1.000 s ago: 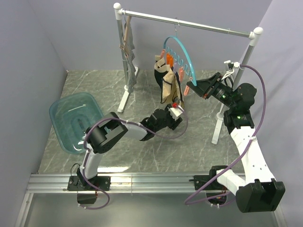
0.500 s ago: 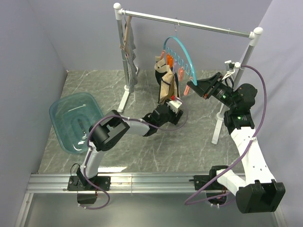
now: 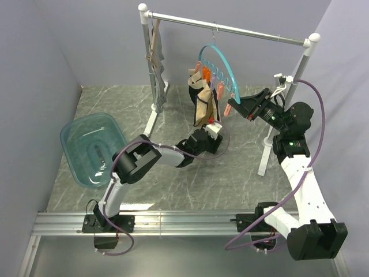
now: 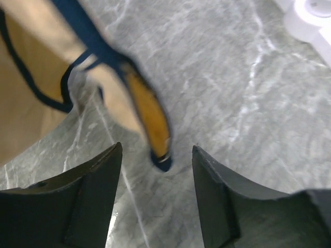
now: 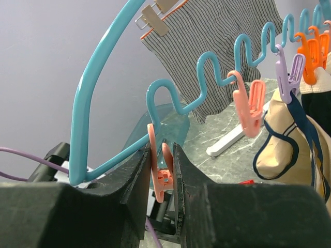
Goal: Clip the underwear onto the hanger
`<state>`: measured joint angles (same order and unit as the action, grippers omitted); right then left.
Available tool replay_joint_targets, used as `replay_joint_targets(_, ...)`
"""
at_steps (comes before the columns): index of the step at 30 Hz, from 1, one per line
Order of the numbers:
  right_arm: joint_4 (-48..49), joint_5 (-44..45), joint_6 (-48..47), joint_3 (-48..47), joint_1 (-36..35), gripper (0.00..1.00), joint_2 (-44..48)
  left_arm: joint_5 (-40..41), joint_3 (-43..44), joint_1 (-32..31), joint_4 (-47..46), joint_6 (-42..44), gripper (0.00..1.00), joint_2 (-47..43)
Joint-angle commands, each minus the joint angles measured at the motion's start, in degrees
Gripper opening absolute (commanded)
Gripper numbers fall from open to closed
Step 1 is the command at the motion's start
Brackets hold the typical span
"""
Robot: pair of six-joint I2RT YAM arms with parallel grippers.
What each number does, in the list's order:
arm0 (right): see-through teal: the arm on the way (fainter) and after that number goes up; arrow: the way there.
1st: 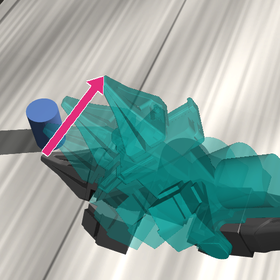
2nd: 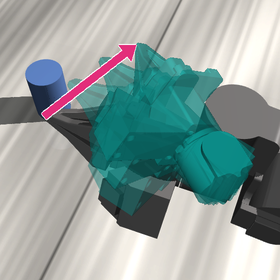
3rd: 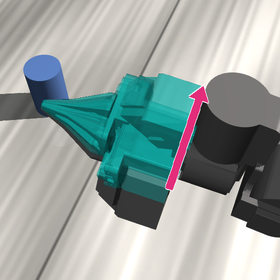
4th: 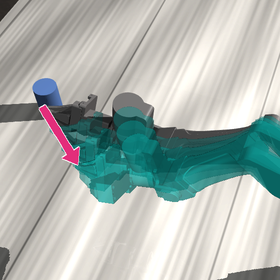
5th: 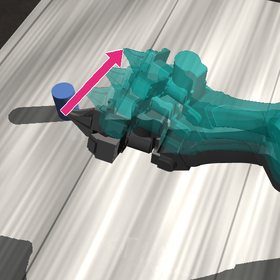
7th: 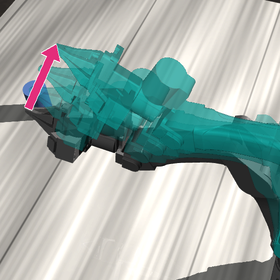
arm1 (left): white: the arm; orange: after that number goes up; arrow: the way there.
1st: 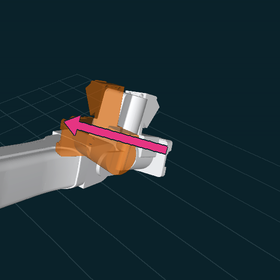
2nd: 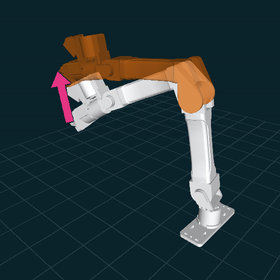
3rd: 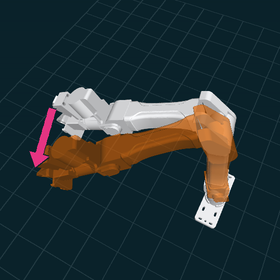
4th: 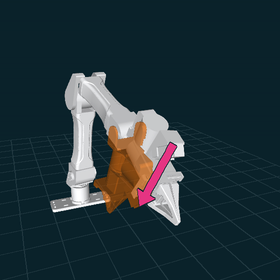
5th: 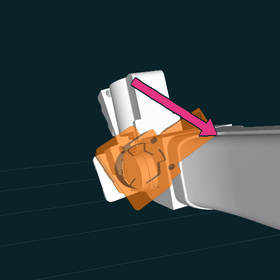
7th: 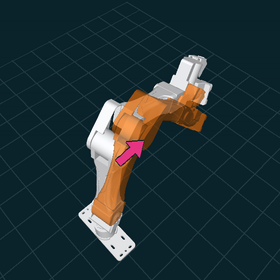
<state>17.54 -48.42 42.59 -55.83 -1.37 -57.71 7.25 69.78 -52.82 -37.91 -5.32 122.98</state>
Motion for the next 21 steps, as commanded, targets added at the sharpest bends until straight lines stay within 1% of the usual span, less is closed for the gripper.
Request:
replay_joint_targets(1, 2.5, 1.75, 0.39, -0.86, -0.22, 0.0, 1.46, 1.72, 2.64, 1.05, -0.32, -2.58, 0.6, 0.77)
replay_joint_targets(4, 2.67, 1.75, 0.48, -0.77, -0.13, 0.0, 1.46, 1.19, 2.91, 1.31, -1.11, -2.5, 0.58, 0.95)
replay_joint_targets(9, 2.5, 1.58, 0.3, -0.77, -0.13, 0.0, 1.03, 0.4, 3.34, 1.4, -3.48, -1.88, 0.57, 1.03)
replay_joint_targets(15, 2.24, 1.49, 0.21, -1.03, -0.13, 0.0, 0.67, -2.5, 2.73, 0.96, -5.59, -1.09, 0.63, 1.04)
replay_joint_targets(21, 2.5, 1.58, 0.3, -0.68, -0.22, 0.0, 0.85, -2.85, 3.26, 0.79, -5.33, -1.62, 0.65, 1.04)
